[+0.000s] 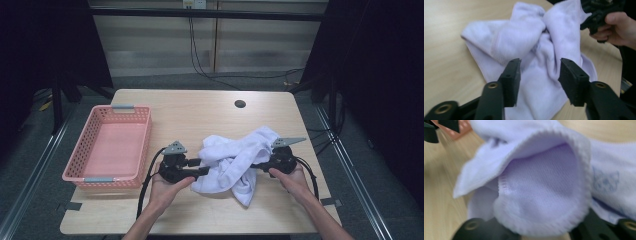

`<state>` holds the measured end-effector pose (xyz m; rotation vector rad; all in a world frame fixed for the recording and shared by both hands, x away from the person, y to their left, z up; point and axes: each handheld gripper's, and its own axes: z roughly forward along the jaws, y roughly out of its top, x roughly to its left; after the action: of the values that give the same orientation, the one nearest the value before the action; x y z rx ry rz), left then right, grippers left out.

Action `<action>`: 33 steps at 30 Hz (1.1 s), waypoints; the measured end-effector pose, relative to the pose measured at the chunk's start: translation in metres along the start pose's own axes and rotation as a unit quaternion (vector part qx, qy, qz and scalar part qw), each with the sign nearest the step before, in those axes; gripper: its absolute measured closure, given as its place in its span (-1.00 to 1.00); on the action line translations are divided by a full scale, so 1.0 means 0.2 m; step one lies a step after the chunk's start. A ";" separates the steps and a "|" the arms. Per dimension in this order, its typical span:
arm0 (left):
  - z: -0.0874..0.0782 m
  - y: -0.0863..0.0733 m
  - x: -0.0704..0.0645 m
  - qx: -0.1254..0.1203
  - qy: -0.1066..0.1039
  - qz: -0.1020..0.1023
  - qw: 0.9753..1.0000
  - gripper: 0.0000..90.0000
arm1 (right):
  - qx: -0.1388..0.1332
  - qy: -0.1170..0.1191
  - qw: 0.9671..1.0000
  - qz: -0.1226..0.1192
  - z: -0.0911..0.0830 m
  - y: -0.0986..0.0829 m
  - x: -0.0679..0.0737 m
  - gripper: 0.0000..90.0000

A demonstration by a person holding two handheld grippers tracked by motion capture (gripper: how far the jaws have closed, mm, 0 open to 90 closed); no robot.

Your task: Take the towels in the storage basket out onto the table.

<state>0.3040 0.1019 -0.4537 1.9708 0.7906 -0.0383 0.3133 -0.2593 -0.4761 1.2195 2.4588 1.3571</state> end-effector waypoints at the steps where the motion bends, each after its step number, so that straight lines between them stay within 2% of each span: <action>1: 0.00 -0.02 0.01 0.008 0.003 0.001 1.000 0.16 | 0.006 -0.009 1.000 0.004 0.00 -0.02 -0.01 0.38; 3: -0.02 -0.05 0.02 0.017 0.002 0.009 1.000 0.14 | 0.007 -0.017 1.000 0.006 -0.04 -0.03 -0.02 0.18; 4: -0.03 -0.07 0.03 0.015 -0.001 0.005 1.000 0.15 | 0.002 -0.018 1.000 0.011 -0.07 -0.03 -0.02 0.12; 6: -0.05 -0.10 0.04 0.022 -0.001 0.001 1.000 0.15 | -0.003 -0.019 1.000 0.005 -0.12 -0.05 -0.02 0.07; 8: -0.06 -0.13 0.04 0.032 0.004 0.004 0.999 0.18 | -0.011 -0.022 1.000 0.006 -0.19 -0.08 -0.01 0.06; 10: -0.06 -0.15 0.06 0.032 -0.002 -0.001 0.999 0.23 | -0.029 -0.025 0.999 0.008 -0.26 -0.11 0.01 0.06; 12: -0.06 -0.16 0.07 0.024 0.004 -0.010 1.000 0.25 | -0.050 -0.020 0.998 0.010 -0.33 -0.12 0.02 0.10; 15: -0.03 -0.18 0.09 0.032 0.014 -0.008 0.999 0.28 | -0.071 -0.021 0.997 0.017 -0.37 -0.11 0.00 0.16; 18: 0.00 -0.19 0.11 0.033 0.010 -0.022 0.999 0.22 | -0.081 -0.017 0.996 0.023 -0.36 -0.09 -0.03 0.23; 21: 0.02 -0.19 0.13 0.032 0.016 -0.030 0.999 0.15 | -0.086 -0.019 0.996 0.028 -0.33 -0.06 -0.05 0.23; 24: 0.03 -0.19 0.14 0.029 0.021 -0.033 0.999 0.11 | -0.074 -0.026 0.997 0.026 -0.26 -0.04 -0.06 0.16; 26: 0.04 -0.19 0.15 0.028 0.017 -0.037 0.999 0.06 | -0.071 -0.025 0.997 0.027 -0.21 -0.03 -0.07 0.13; 28: 0.05 -0.19 0.14 0.032 0.012 -0.031 0.999 0.05 | -0.063 -0.028 0.997 0.030 -0.17 -0.02 -0.08 0.11; 30: 0.08 -0.19 0.13 0.039 0.011 -0.026 0.999 0.02 | -0.059 -0.021 0.997 0.034 -0.15 -0.03 -0.08 0.12; 33: 0.10 -0.19 0.12 0.051 0.014 -0.023 0.998 0.03 | -0.050 -0.010 0.998 0.037 -0.11 -0.04 -0.07 0.27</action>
<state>0.3081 0.1100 -0.5027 2.0521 0.8677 -0.0787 0.3089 -0.2862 -0.4727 1.3050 2.3234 1.4597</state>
